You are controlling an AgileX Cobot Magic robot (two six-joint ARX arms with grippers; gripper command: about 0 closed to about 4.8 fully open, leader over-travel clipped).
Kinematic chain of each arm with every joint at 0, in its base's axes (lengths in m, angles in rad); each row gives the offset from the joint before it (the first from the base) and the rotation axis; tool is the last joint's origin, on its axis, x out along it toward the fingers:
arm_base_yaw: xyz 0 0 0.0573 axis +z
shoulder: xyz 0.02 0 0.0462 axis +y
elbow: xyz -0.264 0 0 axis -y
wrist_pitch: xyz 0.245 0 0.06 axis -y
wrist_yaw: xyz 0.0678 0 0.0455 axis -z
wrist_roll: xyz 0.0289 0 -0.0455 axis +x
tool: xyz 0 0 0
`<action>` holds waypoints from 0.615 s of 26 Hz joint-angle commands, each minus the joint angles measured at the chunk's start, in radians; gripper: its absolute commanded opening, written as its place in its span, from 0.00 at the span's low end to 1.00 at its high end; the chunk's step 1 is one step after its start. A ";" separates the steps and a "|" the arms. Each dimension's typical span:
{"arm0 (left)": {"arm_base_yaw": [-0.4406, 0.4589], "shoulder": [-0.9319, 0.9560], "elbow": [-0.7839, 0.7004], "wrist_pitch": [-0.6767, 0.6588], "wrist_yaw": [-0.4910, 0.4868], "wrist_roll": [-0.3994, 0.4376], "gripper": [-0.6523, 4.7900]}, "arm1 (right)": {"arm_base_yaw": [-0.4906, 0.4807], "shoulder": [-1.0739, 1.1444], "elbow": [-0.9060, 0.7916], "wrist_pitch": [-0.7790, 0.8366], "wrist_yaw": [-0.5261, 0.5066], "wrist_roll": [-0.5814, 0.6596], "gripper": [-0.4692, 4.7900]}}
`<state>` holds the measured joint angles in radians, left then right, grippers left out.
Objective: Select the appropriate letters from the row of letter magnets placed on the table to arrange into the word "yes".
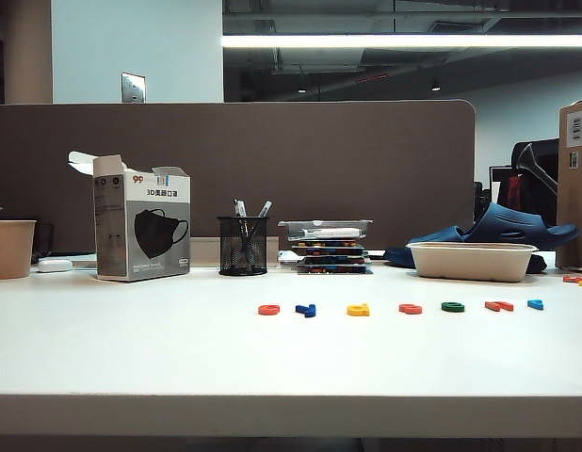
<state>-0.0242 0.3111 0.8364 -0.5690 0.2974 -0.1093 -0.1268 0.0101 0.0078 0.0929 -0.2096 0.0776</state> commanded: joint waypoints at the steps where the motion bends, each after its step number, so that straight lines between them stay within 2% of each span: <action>1: 0.001 0.140 0.169 -0.101 0.074 -0.004 0.11 | 0.000 -0.011 -0.007 0.017 0.002 -0.002 0.07; 6: 0.000 0.311 0.380 -0.265 0.159 -0.041 0.11 | 0.000 -0.011 -0.007 0.017 0.002 -0.002 0.07; 10: -0.002 0.461 0.574 -0.471 0.185 -0.053 0.11 | 0.000 -0.010 -0.007 0.017 0.002 -0.002 0.07; 13: -0.056 0.541 0.670 -0.539 0.189 -0.111 0.11 | 0.000 -0.010 -0.007 0.016 0.002 -0.002 0.07; 16: -0.167 0.639 0.760 -0.578 0.189 -0.177 0.11 | 0.000 -0.010 -0.007 0.016 0.003 -0.002 0.07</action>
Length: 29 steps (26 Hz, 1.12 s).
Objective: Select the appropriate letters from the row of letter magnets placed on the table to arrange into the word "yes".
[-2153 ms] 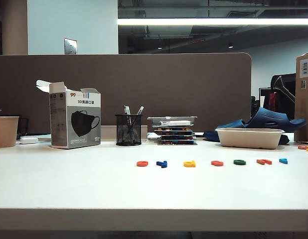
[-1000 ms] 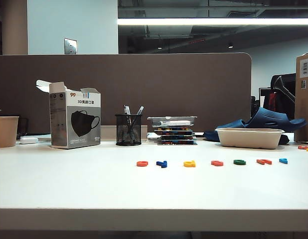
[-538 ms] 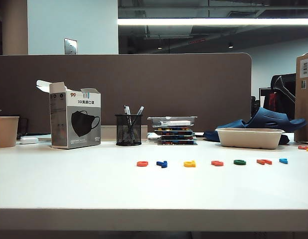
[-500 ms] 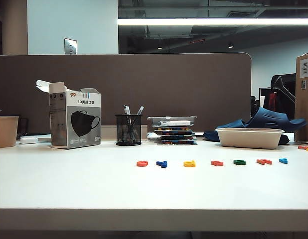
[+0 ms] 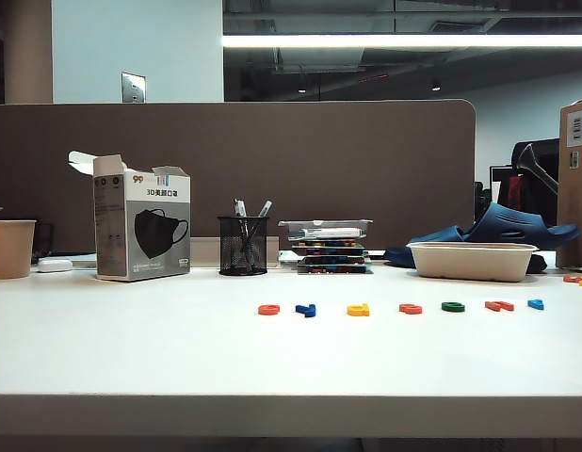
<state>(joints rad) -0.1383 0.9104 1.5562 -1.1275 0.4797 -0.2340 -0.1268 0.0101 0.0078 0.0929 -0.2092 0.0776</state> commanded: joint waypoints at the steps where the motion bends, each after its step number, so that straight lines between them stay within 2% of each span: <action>1: -0.087 0.063 0.054 -0.018 0.006 -0.071 0.11 | -0.001 -0.010 -0.007 0.017 0.005 -0.002 0.07; 3: -0.151 0.102 0.078 -0.020 -0.005 -0.098 0.11 | -0.001 -0.010 -0.007 0.017 0.010 -0.002 0.07; 8: -0.318 0.206 0.149 -0.026 -0.130 -0.178 0.11 | -0.001 -0.010 -0.007 0.016 0.010 -0.002 0.07; 11: -0.401 0.278 0.178 0.011 -0.147 -0.246 0.11 | -0.002 -0.010 -0.007 0.016 0.010 -0.002 0.07; 19: -0.422 0.358 0.178 0.053 -0.237 -0.372 0.11 | -0.002 -0.010 -0.007 0.016 0.009 -0.002 0.07; 25: -0.422 0.374 0.178 0.067 -0.330 -0.389 0.11 | -0.002 -0.010 -0.007 0.016 0.009 -0.002 0.07; 29: -0.422 0.377 0.178 0.067 -0.356 -0.395 0.11 | -0.002 -0.010 -0.007 0.016 0.010 -0.002 0.07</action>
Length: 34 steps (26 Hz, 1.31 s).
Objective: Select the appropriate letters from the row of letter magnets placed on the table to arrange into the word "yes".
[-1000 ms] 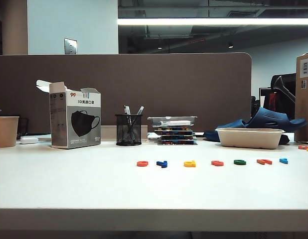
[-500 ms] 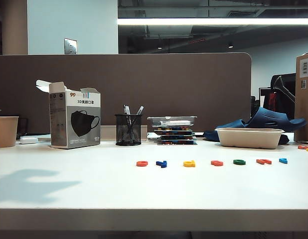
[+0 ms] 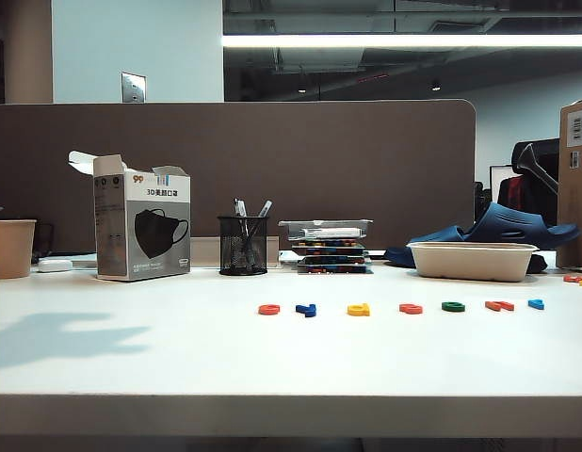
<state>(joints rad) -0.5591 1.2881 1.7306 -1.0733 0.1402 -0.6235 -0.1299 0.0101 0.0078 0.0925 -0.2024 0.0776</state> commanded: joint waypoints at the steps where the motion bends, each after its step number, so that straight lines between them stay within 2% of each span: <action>1: -0.002 -0.001 0.003 0.011 -0.014 -0.006 0.11 | 0.002 -0.010 -0.007 0.016 0.002 -0.002 0.07; 5: -0.002 -0.002 0.003 -0.023 0.046 -0.006 0.11 | 0.002 -0.010 -0.007 0.017 0.003 -0.002 0.07; 9: -0.002 -0.002 0.003 -0.084 0.043 -0.005 0.11 | 0.002 -0.010 -0.007 0.017 0.003 -0.002 0.07; 14: -0.002 -0.002 0.003 -0.081 0.043 0.024 0.11 | 0.002 -0.010 -0.007 0.018 0.003 -0.002 0.07; 23: -0.002 -0.002 0.003 -0.045 0.036 0.025 0.11 | 0.002 -0.010 0.022 0.015 0.003 0.003 0.07; 34: -0.002 -0.002 0.003 -0.047 0.037 0.025 0.11 | 0.002 -0.010 0.242 -0.212 0.032 0.006 0.07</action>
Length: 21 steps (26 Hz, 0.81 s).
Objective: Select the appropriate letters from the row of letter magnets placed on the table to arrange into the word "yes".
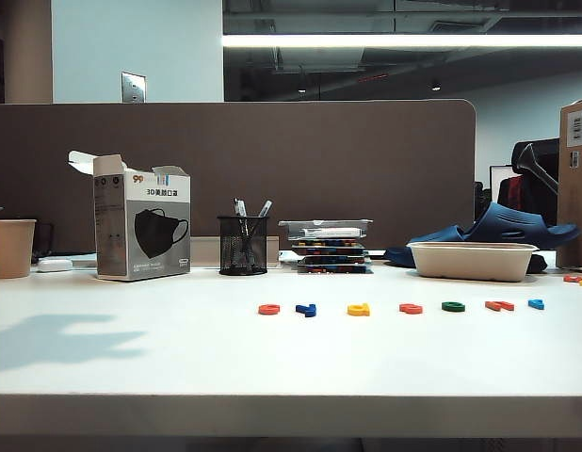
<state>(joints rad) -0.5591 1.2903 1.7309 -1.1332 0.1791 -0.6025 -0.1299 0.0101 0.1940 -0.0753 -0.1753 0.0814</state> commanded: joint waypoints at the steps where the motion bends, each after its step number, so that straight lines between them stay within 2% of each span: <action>1: -0.002 -0.004 0.003 0.013 -0.002 0.004 0.11 | 0.002 -0.010 0.075 -0.058 0.005 0.004 0.07; 5: -0.002 -0.004 0.003 0.013 -0.002 0.004 0.11 | 0.002 -0.009 0.131 -0.064 0.005 0.083 0.07; 14: -0.002 -0.004 0.003 0.014 -0.002 0.004 0.11 | 0.003 -0.007 0.187 -0.089 0.005 0.084 0.07; 21: -0.002 -0.004 0.003 0.013 -0.002 0.004 0.11 | 0.003 0.139 0.272 -0.105 -0.003 0.083 0.07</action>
<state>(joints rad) -0.5591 1.2903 1.7309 -1.1332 0.1791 -0.6025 -0.1291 0.1108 0.4419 -0.1932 -0.1768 0.1635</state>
